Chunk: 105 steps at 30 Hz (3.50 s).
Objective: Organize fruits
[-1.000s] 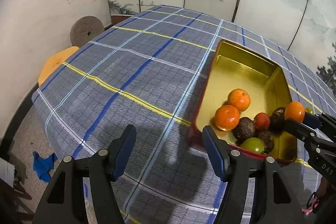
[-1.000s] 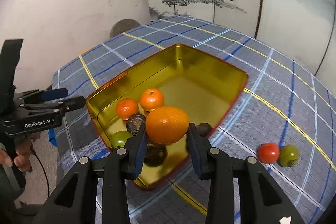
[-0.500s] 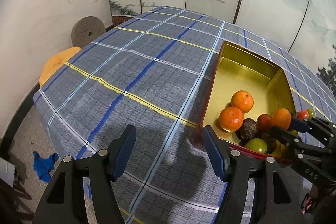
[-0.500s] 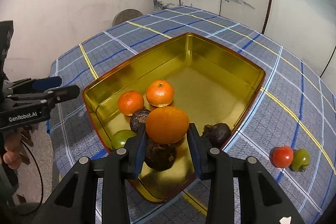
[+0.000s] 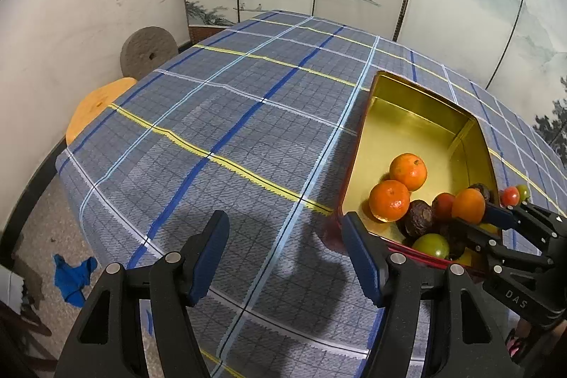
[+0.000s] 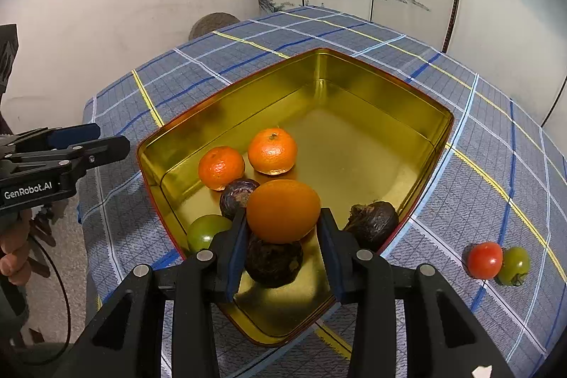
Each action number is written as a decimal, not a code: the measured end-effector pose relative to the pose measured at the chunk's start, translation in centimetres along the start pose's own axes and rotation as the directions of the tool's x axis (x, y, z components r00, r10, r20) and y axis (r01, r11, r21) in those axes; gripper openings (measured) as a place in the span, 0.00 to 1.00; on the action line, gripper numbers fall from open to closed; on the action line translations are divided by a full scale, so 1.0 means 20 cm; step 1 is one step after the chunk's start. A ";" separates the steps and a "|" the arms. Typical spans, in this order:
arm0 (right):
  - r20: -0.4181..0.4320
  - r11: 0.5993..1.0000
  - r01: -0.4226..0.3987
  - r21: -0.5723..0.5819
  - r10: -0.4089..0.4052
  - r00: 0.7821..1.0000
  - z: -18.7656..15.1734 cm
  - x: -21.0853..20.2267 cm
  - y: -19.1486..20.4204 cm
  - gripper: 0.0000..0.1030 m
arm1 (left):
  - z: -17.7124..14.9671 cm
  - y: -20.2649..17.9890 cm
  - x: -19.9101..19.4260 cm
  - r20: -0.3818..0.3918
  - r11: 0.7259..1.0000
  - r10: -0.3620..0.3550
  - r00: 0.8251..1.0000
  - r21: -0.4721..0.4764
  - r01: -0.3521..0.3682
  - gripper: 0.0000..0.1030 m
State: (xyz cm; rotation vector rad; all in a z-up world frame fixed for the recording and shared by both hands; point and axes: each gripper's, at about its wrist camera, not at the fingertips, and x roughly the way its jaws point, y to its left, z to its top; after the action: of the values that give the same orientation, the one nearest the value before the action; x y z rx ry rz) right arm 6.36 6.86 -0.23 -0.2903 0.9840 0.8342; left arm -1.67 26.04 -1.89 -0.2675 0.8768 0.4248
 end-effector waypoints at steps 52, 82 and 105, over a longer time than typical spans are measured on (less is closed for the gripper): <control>-0.008 0.935 0.191 0.299 -0.197 0.980 -0.85 -0.66 -0.64 0.46 | 0.04 -0.44 -0.09 0.010 0.984 -0.115 0.993 0.141 0.113 0.66; -0.056 0.922 0.243 0.302 -0.237 0.970 -0.90 -0.61 -0.54 0.34 | 0.00 -0.37 -0.09 -0.006 0.987 -0.108 0.994 0.115 0.108 0.66; 0.052 0.983 0.113 0.147 -0.122 0.991 -0.39 -0.46 -0.31 0.34 | -0.01 -0.16 -0.05 -0.010 0.996 -0.081 0.997 0.032 0.082 0.66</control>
State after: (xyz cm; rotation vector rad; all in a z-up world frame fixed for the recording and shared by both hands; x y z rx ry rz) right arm 3.49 -6.09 2.28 -0.1962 0.9557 0.6575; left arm -0.82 22.80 -1.08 -0.2743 0.8779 0.3333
